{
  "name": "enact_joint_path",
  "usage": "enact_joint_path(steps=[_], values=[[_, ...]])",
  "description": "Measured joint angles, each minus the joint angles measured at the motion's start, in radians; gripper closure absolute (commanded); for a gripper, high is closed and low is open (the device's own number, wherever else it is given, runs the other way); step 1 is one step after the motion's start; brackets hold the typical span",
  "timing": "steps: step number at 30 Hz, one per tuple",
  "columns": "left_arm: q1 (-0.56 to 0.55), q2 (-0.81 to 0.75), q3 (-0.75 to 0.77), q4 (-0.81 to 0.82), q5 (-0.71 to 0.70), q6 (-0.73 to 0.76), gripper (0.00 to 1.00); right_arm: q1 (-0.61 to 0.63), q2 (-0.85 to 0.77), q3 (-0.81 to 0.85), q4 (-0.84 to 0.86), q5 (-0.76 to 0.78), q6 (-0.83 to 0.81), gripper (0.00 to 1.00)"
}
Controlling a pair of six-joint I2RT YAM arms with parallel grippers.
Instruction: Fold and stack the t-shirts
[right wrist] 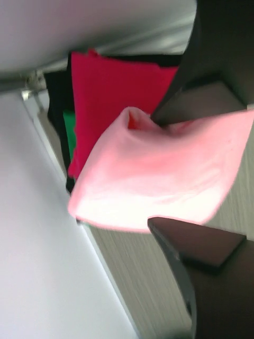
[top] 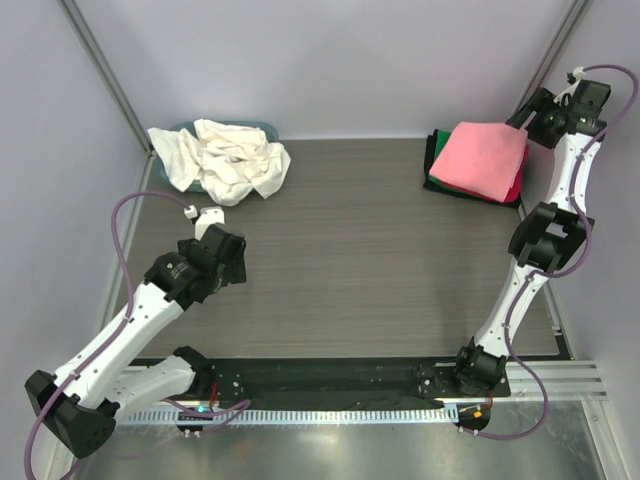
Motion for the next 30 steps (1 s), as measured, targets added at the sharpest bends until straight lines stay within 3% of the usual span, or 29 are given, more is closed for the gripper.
enact_joint_path(steps=[3, 11, 18, 23, 26, 30], values=[[0.000, 0.001, 0.000, 0.000, 0.000, 0.000, 0.21, -0.008, 0.084, 0.068, -0.014, 0.079, 0.011, 0.11], [0.000, -0.013, 0.000, 0.000, 0.000, 0.000, 0.21, -0.004, 0.074, 0.051, -0.068, 0.261, 0.039, 0.09], [0.000, -0.051, 0.000, 0.000, 0.000, 0.000, 0.21, -0.004, -0.163, -0.119, -0.080, 0.311, 0.104, 0.08], [0.000, -0.072, 0.000, 0.000, 0.000, 0.000, 0.19, 0.009, -0.422, -0.304, -0.009, 0.194, 0.212, 0.07], [0.000, -0.093, 0.000, 0.000, -0.001, -0.001, 0.17, 0.113, -0.630, -0.534, 0.111, 0.156, 0.257, 0.05], [0.000, -0.113, 0.000, -0.002, -0.001, -0.001, 0.18, 0.444, -0.834, -0.820, 0.248, 0.186, 0.258, 0.05]])
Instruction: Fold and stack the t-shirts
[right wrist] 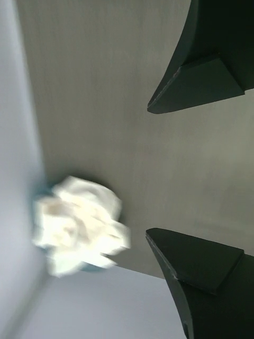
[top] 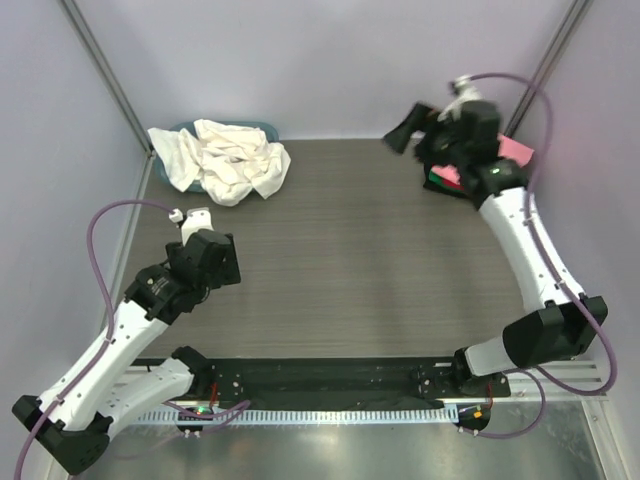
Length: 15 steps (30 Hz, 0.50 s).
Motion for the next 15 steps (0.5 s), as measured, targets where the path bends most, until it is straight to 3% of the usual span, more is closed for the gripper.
enact_joint_path(steps=[1, 5, 10, 15], values=[[0.000, -0.004, 0.000, 0.000, -0.001, 0.000, 0.18, 0.158, -0.026, -0.058, 0.024, 0.016, -0.001, 0.04], [0.000, -0.034, 0.000, 0.000, -0.004, 0.000, 0.17, 0.490, -0.093, -0.330, 0.082, 0.127, -0.008, 0.04], [0.000, -0.062, 0.000, 0.000, -0.008, 0.000, 0.17, 0.789, -0.087, -0.556, 0.085, 0.365, -0.023, 0.04], [0.001, -0.060, 0.000, -0.002, -0.021, -0.004, 0.17, 0.978, -0.137, -0.762, 0.144, 0.468, 0.029, 0.04]])
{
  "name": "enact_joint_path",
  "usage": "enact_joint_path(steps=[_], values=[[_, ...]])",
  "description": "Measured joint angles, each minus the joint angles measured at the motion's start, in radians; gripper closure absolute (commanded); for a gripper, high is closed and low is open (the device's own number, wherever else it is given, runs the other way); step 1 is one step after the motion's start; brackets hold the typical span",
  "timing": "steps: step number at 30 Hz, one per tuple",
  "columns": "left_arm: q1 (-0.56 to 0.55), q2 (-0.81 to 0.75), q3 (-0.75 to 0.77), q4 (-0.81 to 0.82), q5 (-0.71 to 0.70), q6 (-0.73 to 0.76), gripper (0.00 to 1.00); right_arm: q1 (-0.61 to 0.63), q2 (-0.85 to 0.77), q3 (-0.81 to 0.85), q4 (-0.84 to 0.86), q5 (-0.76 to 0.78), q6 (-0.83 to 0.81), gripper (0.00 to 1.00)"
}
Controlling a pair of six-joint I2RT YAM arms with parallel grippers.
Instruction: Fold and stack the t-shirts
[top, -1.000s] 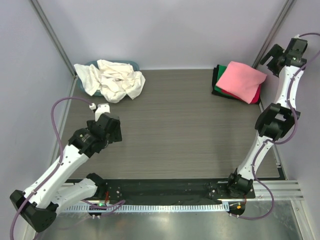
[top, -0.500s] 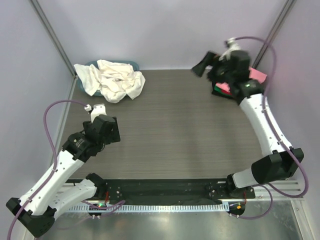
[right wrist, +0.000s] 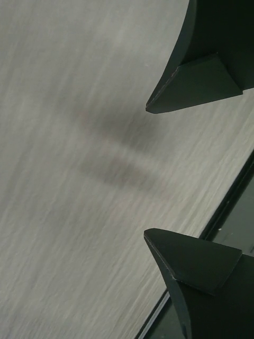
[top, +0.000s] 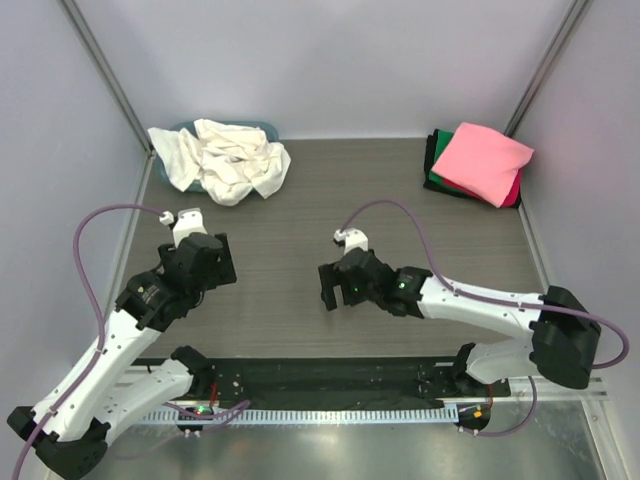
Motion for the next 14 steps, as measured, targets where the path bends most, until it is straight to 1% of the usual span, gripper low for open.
enact_joint_path(steps=[3, 6, 9, 12, 14], values=[[0.000, -0.002, 0.000, -0.001, -0.012, -0.003, 0.17, 0.052, -0.088, -0.122, 0.032, 0.041, 0.065, 0.04], [0.000, -0.004, 0.000, -0.003, -0.018, -0.005, 0.17, 0.102, -0.169, -0.210, 0.060, 0.075, 0.132, 0.03], [0.000, -0.008, 0.000, -0.005, -0.024, -0.008, 0.17, 0.147, -0.230, -0.274, 0.078, 0.102, 0.190, 0.03], [0.000, -0.010, 0.000, -0.007, -0.032, -0.018, 0.17, 0.167, -0.272, -0.317, 0.091, 0.114, 0.233, 0.03], [0.000, -0.013, 0.000, -0.007, -0.037, -0.022, 0.17, 0.174, -0.299, -0.346, 0.101, 0.119, 0.250, 0.00]])
